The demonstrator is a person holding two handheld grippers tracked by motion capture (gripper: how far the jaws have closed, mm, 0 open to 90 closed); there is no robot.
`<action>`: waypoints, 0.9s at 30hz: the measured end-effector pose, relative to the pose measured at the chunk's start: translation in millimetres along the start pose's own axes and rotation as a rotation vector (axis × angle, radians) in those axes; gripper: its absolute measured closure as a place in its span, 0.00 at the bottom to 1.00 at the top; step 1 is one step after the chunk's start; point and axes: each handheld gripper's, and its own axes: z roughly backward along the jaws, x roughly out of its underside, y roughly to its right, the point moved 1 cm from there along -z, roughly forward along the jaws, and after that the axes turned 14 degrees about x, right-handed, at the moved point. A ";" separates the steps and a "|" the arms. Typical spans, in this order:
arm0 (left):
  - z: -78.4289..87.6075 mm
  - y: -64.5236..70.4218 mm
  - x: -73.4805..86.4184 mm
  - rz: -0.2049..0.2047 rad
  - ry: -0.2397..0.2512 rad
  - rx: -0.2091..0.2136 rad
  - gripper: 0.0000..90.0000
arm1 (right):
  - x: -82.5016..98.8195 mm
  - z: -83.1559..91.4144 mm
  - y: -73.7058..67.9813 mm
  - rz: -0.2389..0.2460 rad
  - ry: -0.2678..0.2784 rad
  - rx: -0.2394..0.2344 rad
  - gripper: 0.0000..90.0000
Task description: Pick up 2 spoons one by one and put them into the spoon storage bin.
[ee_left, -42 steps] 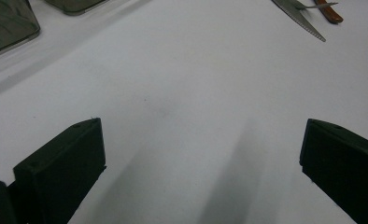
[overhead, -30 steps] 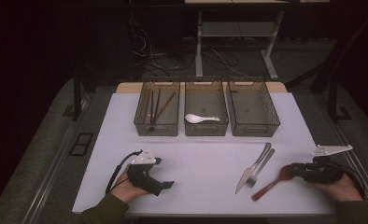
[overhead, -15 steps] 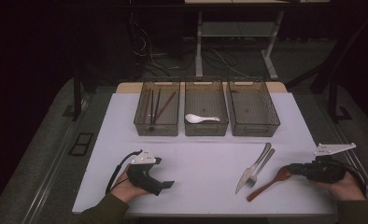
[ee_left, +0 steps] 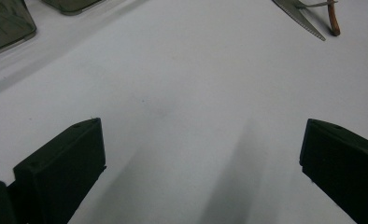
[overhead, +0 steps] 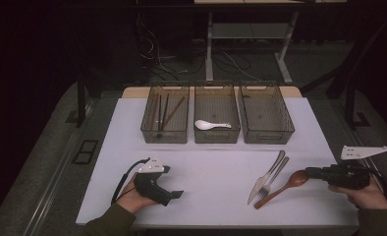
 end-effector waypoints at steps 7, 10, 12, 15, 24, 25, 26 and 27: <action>-0.8 -0.1 -0.2 0.002 -0.004 0.001 0.00 | -20.4 5.7 -11.0 0.046 0.055 -0.008 0.95; -1.4 0.2 -0.3 0.002 -0.004 0.002 0.00 | -28.6 5.8 -14.4 0.065 0.070 -0.008 0.96; -1.5 0.1 -0.4 0.002 -0.007 0.002 0.00 | -34.1 5.7 -16.2 0.073 0.081 0.000 0.96; -1.9 0.2 -0.4 0.001 -0.012 0.003 0.00 | -43.5 5.2 -19.1 0.085 0.097 -0.007 0.96; -3.1 0.8 -0.6 0.007 -0.002 0.006 0.00 | -75.8 -0.6 -26.0 0.107 0.137 0.011 0.96; -3.3 0.9 -0.7 0.007 0.000 0.007 0.00 | -80.0 -1.9 -26.4 0.107 0.139 0.015 0.97; -3.2 0.9 -0.8 0.006 -0.001 0.007 0.00 | -84.2 -3.4 -26.5 0.109 0.142 0.014 0.97; -3.2 1.0 -0.8 0.006 -0.001 0.007 0.00 | -88.6 -4.9 -26.6 0.109 0.148 0.024 0.97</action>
